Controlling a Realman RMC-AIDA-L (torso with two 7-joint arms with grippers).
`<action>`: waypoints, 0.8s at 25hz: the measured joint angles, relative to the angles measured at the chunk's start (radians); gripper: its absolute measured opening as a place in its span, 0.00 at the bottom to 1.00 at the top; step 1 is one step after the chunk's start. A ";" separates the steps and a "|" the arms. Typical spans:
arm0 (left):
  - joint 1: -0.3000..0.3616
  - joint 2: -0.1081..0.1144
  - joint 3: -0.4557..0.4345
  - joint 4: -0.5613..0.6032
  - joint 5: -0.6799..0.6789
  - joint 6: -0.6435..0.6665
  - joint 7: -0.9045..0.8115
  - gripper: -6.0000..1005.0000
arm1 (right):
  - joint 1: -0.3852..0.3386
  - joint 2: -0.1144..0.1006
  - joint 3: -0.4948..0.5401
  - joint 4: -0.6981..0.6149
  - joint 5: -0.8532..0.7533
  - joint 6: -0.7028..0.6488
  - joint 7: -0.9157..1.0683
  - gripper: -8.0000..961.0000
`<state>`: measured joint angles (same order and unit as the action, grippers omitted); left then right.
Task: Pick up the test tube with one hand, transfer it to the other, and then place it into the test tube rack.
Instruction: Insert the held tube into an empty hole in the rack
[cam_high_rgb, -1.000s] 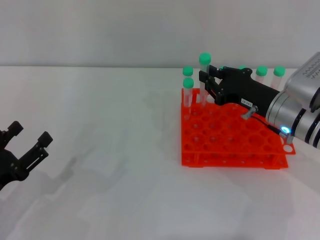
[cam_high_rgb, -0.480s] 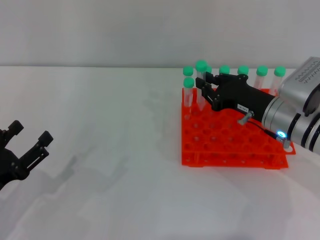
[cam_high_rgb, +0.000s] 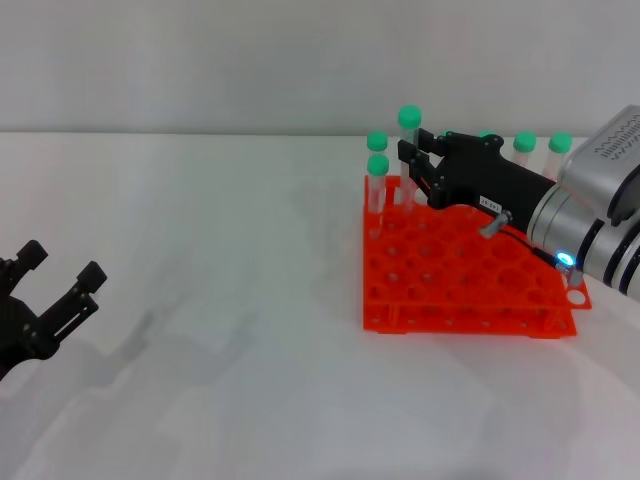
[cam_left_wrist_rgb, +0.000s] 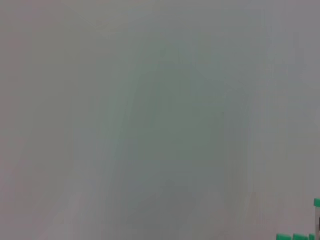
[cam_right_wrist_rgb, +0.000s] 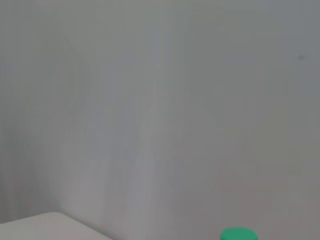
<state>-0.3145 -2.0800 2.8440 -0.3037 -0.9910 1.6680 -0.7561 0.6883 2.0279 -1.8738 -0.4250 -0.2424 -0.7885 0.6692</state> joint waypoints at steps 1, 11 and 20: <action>0.000 0.000 0.000 0.000 0.000 0.000 0.000 0.87 | 0.001 0.000 -0.001 0.002 0.007 0.001 -0.007 0.33; -0.001 0.002 0.000 0.000 0.000 0.003 0.001 0.87 | 0.004 0.000 -0.051 0.019 0.028 0.002 -0.019 0.34; -0.008 0.002 0.000 0.000 0.000 0.005 0.001 0.87 | 0.004 0.000 -0.068 0.020 0.031 0.002 -0.020 0.36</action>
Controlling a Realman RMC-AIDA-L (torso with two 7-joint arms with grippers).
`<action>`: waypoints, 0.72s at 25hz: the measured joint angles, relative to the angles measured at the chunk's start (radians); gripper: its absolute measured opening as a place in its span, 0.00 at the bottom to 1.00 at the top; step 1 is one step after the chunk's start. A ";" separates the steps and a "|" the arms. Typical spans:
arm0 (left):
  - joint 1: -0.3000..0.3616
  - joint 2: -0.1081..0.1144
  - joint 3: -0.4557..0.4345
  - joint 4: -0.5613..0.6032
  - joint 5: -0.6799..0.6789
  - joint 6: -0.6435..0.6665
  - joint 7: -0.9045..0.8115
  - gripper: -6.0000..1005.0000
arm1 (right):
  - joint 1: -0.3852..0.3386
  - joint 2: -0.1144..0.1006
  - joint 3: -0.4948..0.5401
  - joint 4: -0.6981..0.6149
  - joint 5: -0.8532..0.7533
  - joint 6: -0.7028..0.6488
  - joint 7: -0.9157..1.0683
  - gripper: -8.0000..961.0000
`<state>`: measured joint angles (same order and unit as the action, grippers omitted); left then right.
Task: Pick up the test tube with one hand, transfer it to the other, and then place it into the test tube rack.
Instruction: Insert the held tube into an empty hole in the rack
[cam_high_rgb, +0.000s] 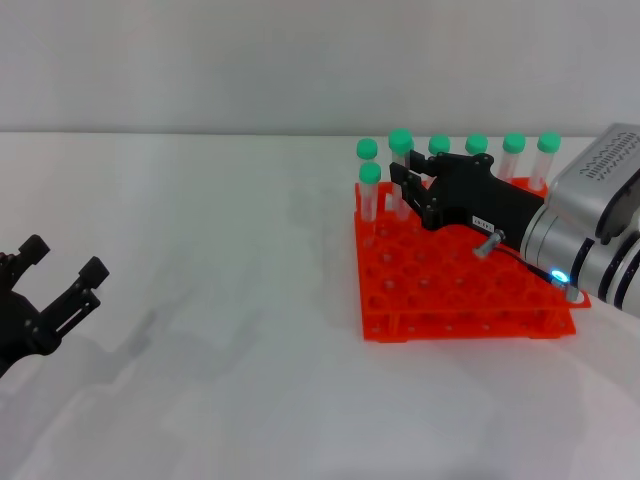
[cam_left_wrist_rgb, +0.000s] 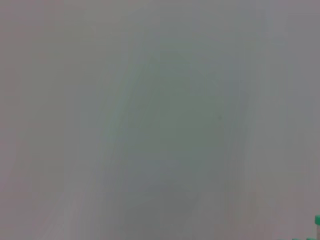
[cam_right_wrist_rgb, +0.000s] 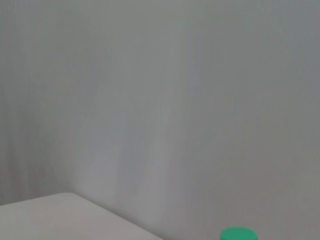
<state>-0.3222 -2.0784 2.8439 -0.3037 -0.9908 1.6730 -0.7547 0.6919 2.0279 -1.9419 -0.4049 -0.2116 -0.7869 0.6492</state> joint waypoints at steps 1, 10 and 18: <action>-0.001 0.000 0.000 0.000 0.000 0.000 0.000 0.87 | 0.000 0.000 0.000 0.000 0.000 0.000 -0.001 0.36; -0.003 0.001 0.000 0.000 0.002 -0.001 0.000 0.87 | 0.013 0.000 -0.036 0.000 0.001 0.014 -0.045 0.37; -0.005 0.002 0.000 0.000 0.003 0.000 0.000 0.86 | 0.012 0.000 -0.049 -0.008 0.008 0.037 -0.062 0.39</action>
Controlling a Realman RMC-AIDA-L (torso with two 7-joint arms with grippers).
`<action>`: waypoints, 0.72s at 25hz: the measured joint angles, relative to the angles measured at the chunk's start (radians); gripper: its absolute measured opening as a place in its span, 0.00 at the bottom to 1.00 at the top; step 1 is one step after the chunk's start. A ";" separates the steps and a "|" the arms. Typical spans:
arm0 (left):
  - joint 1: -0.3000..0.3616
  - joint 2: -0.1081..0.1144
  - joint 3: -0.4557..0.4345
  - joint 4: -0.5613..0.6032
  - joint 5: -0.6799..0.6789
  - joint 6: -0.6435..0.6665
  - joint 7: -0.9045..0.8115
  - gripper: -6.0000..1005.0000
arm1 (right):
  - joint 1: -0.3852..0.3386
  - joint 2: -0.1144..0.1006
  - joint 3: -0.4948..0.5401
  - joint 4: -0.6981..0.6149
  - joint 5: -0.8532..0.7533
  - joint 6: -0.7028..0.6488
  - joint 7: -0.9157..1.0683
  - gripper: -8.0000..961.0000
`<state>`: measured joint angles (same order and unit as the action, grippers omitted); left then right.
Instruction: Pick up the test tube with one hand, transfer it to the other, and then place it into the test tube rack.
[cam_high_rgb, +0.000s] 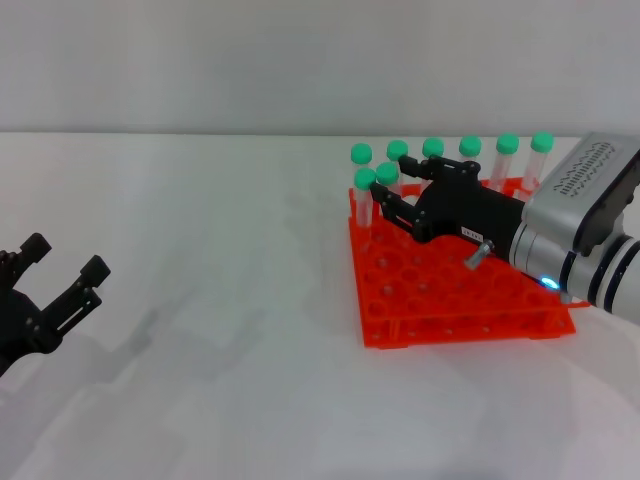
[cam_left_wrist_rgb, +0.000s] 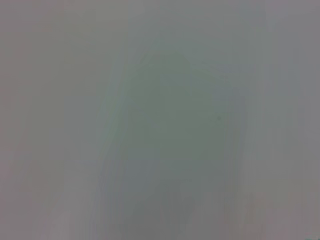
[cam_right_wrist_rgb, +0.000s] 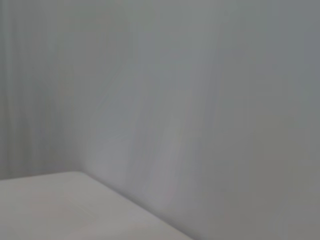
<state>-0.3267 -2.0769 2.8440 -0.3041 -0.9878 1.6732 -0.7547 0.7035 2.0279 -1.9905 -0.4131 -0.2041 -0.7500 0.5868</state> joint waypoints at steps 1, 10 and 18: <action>0.000 0.000 0.000 -0.001 0.000 0.000 0.000 0.86 | -0.002 0.000 0.002 0.000 0.007 -0.002 0.000 0.39; 0.003 0.000 0.000 -0.003 -0.002 0.002 0.000 0.86 | -0.036 -0.002 0.056 -0.009 0.032 -0.048 -0.013 0.76; 0.028 0.000 -0.002 -0.011 -0.048 0.002 0.001 0.86 | -0.225 -0.038 0.219 -0.118 0.021 -0.232 -0.033 0.88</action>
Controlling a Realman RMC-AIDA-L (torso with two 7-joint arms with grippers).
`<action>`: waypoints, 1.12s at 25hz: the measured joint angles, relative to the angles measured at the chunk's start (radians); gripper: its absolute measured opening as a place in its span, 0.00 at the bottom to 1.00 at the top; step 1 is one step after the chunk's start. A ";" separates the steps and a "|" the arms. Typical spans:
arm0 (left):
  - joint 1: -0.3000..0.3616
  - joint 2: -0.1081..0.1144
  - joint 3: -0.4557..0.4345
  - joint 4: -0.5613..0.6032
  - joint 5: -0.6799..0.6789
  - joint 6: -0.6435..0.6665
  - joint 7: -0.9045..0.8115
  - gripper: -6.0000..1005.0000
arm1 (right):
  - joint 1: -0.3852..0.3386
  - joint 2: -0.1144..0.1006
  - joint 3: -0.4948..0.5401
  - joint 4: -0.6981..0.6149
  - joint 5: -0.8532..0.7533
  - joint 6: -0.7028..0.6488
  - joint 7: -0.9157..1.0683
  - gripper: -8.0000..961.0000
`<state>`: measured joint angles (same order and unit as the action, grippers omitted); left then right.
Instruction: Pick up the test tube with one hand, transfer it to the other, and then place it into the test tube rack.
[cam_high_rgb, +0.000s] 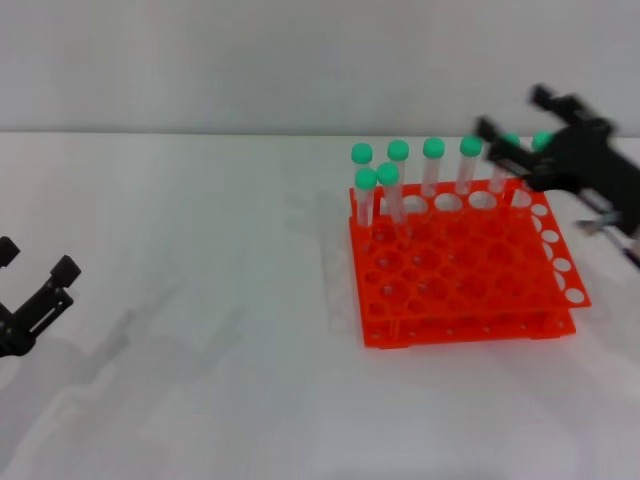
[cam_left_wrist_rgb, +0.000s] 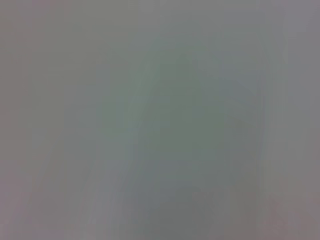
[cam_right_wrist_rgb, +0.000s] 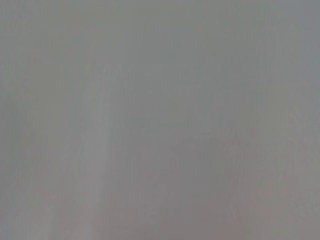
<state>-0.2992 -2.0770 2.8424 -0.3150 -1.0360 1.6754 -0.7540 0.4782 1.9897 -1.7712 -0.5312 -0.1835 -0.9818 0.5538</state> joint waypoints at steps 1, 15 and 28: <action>0.000 0.000 0.000 0.000 -0.008 0.000 0.000 0.86 | -0.030 -0.006 0.024 -0.005 0.000 -0.032 -0.005 0.88; 0.013 -0.003 -0.002 0.006 -0.151 -0.006 0.029 0.86 | -0.305 -0.022 0.341 0.091 -0.002 -0.321 -0.020 0.88; 0.000 -0.002 -0.012 0.048 -0.231 -0.009 0.067 0.86 | -0.305 -0.007 0.365 0.245 -0.001 -0.458 -0.145 0.88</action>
<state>-0.2990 -2.0786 2.8301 -0.2668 -1.2670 1.6669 -0.6869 0.1730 1.9823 -1.4065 -0.2863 -0.1843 -1.4395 0.4092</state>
